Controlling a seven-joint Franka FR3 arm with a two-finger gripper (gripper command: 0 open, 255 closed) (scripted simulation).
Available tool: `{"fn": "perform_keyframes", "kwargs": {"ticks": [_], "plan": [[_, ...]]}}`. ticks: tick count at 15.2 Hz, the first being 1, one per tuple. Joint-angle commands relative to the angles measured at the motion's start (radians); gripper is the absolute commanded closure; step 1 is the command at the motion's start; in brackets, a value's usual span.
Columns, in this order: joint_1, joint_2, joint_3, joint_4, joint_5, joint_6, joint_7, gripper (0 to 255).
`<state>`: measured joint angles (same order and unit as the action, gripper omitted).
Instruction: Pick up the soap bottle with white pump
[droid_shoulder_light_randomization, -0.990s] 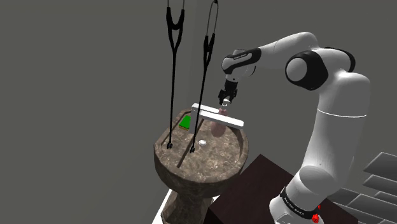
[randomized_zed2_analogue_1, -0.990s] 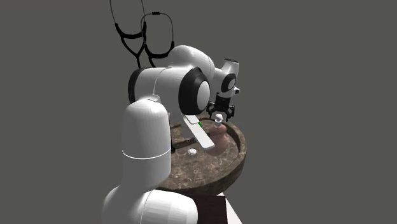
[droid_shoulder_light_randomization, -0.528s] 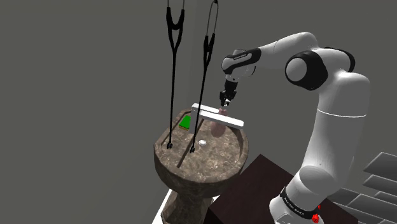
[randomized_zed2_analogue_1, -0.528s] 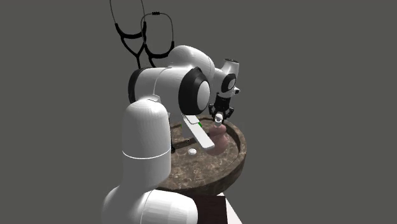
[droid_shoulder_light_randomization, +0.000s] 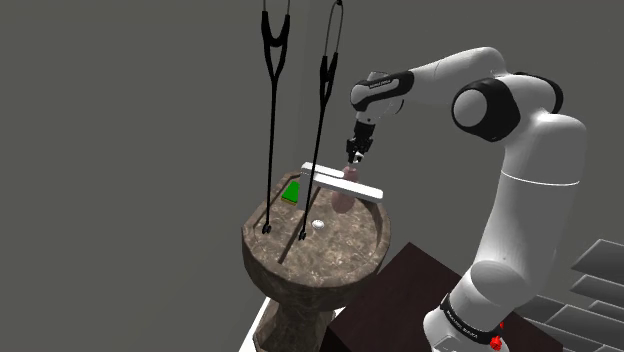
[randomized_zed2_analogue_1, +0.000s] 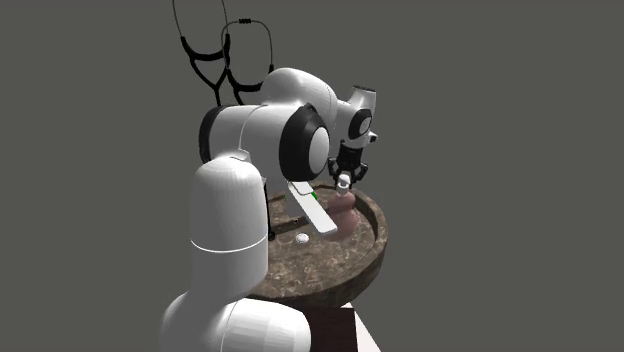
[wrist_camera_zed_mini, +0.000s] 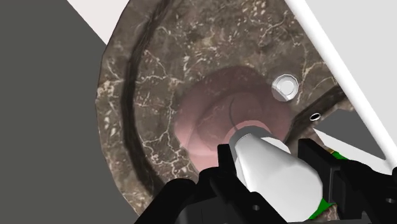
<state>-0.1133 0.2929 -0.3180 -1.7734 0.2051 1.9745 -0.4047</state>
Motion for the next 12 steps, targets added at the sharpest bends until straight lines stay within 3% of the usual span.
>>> {"fn": "perform_keyframes", "kwargs": {"ticks": [1, 12], "plan": [[0.000, -0.007, -0.001, 0.018, -0.004, -0.024, 0.004, 255], [0.000, -0.038, -0.006, 0.100, -0.020, -0.134, 0.023, 255]]}}
